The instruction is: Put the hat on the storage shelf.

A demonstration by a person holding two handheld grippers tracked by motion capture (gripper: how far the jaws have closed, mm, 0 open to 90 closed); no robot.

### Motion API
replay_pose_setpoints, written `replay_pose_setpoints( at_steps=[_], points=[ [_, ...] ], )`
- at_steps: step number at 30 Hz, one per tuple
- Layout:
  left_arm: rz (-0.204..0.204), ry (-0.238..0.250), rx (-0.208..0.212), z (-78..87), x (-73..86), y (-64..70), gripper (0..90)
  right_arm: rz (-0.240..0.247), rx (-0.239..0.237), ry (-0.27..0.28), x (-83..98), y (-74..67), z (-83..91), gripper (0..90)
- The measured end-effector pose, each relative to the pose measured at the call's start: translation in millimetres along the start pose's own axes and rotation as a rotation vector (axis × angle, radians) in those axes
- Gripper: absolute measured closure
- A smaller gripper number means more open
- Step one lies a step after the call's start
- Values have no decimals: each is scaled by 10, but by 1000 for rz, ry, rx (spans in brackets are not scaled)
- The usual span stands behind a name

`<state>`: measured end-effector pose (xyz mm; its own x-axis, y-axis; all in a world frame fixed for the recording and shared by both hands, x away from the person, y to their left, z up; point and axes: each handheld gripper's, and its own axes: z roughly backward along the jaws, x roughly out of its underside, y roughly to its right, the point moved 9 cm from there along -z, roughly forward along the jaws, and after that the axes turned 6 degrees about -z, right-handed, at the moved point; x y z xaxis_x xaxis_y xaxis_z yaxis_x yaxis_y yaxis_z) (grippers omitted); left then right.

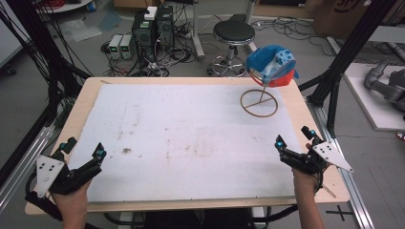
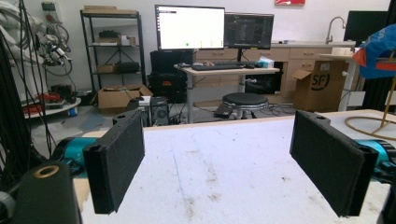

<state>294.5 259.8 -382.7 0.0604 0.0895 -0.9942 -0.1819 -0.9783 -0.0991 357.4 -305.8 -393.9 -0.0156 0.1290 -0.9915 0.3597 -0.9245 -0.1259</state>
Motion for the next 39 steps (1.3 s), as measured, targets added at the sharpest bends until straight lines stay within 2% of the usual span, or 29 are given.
replay_pose_setpoints(
  at_steps=[2,7,18,30,36,39],
  points=[
    [3,2,-2,-1,20,-6,178,-18,7,0,6,31,8,39],
    [6,7,-3,-6,43,-25,172,-20,17,4,6,74,20,39],
    [20,40,8,-12,38,-4,162,-5,13,-10,52,13,14,39],
    [44,44,19,-37,55,-5,162,-17,10,-11,92,7,19,39],
    [46,52,22,-30,41,5,162,-46,11,-4,92,24,40,39],
    [53,51,21,-31,47,4,162,-41,10,2,84,31,43,39]
  ],
)
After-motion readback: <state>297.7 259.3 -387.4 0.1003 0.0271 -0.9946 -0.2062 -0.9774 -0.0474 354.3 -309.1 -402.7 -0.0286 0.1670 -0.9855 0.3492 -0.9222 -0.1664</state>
